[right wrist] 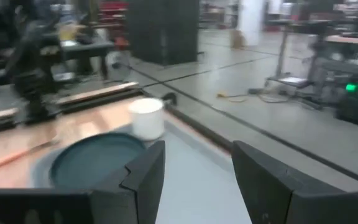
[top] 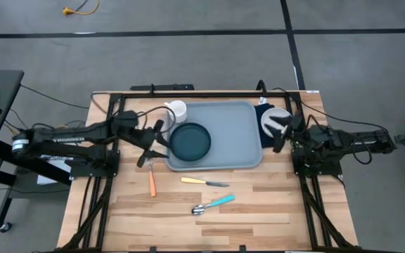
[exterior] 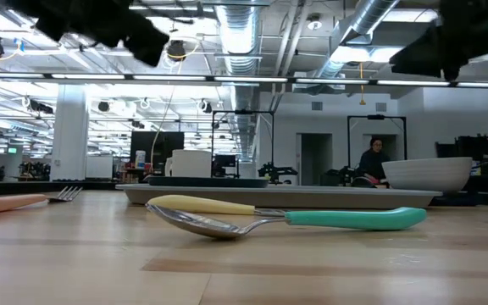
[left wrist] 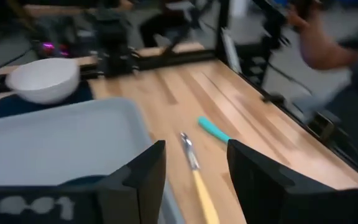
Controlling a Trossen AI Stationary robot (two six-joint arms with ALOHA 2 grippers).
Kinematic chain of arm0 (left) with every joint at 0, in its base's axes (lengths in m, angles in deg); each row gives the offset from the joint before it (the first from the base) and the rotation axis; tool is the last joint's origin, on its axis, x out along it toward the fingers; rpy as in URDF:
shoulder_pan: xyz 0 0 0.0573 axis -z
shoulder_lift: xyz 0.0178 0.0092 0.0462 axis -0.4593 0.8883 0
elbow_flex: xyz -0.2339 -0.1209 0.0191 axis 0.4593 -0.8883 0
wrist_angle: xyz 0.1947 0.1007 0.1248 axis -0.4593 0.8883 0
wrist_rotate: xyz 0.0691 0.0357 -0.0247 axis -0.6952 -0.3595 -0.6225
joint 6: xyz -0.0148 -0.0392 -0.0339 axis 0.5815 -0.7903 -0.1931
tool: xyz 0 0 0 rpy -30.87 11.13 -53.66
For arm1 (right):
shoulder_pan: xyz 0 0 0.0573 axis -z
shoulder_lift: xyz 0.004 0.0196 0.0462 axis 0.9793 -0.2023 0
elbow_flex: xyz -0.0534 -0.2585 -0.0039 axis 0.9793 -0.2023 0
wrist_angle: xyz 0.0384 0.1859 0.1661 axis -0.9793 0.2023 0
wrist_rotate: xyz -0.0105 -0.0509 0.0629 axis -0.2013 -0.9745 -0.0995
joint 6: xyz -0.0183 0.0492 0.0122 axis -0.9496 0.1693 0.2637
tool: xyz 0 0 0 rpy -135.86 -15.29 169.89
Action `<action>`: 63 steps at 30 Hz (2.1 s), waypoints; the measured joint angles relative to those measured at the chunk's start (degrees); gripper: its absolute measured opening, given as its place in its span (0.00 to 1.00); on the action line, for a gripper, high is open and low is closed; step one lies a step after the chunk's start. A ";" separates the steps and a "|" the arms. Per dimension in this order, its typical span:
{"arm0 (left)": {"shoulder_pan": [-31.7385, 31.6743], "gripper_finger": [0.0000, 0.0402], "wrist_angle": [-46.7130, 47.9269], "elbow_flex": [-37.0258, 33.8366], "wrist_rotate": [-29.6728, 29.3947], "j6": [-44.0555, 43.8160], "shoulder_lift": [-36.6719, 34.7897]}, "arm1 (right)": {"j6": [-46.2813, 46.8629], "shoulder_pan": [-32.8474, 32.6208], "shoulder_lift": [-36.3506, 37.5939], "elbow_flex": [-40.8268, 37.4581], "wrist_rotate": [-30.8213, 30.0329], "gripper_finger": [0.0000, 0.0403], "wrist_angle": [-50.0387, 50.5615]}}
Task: Set up tray
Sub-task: Put the white bowl on top of the black plate on the gray tray
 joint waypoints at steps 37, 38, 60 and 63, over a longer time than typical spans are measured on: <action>0.92 0.40 -27.50 -23.86 -5.79 -9.29 -9.62 | -20.48 39.08 -55.17 40.01 40.16 0.44 60.18; 0.92 0.40 -27.46 -23.86 -5.80 -9.31 -9.62 | -21.33 39.08 -55.65 39.93 40.14 0.44 60.80; 0.95 0.40 -25.78 -23.86 -6.00 -9.41 -9.62 | -19.85 35.17 -70.88 39.50 39.95 0.44 61.94; 0.95 0.40 -25.74 -23.86 -5.99 -9.41 -9.62 | -16.99 35.17 -71.86 39.50 38.76 0.44 61.92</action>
